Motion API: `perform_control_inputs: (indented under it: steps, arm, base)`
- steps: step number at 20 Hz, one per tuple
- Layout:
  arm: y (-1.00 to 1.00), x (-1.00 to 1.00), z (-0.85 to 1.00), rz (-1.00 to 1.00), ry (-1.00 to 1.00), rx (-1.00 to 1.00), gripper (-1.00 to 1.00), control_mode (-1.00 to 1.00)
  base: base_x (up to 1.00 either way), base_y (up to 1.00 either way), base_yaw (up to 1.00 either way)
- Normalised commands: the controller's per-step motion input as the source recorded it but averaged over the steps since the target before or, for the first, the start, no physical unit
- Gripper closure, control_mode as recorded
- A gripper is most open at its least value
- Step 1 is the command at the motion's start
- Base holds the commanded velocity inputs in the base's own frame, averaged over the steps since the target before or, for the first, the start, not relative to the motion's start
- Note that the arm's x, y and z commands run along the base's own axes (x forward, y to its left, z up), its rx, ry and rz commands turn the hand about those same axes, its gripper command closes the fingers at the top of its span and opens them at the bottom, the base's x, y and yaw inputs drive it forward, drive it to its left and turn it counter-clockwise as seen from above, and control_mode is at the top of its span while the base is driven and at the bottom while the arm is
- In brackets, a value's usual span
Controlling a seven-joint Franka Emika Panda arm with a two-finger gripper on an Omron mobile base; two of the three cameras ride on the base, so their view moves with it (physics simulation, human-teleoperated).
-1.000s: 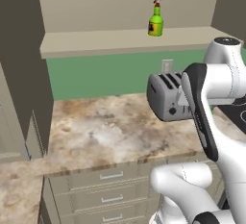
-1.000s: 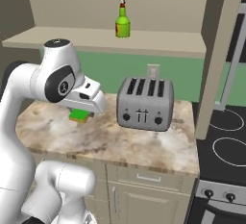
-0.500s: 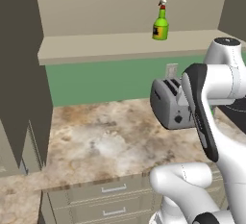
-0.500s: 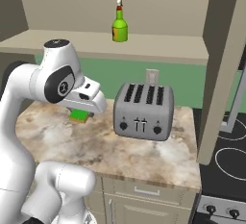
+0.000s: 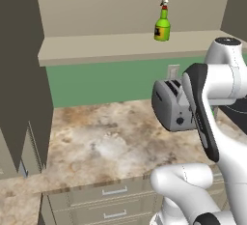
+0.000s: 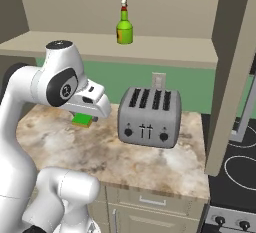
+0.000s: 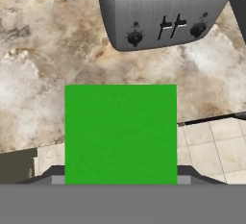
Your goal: Pick up the spray and sponge from the sink, and place them back in the cabinet, and close the cabinet doors.
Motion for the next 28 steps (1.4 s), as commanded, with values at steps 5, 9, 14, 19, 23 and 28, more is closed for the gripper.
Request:
perform_control_inputs:
  steps: [5,9,14,19,23,28]
  arm:
    - [0.0,0.0,0.0,0.0,0.0,0.0,1.0,1.0]
    - [0.0,0.0,0.0,0.0,0.0,0.0,1.0,1.0]
    - [0.0,0.0,0.0,0.0,0.0,0.0,1.0,1.0]
    - [0.0,0.0,0.0,0.0,0.0,0.0,1.0,1.0]
    - [0.0,0.0,0.0,0.0,0.0,0.0,1.0,1.0]
    - [0.0,0.0,0.0,0.0,0.0,0.0,1.0,-1.0]
  base:
    - [0.45,0.0,0.0]
    - [0.22,0.0,0.0]
    - [0.0,0.0,0.0]
    - [0.0,0.0,0.0]
    - [0.0,0.0,0.0]
    - [0.0,0.0,0.0]
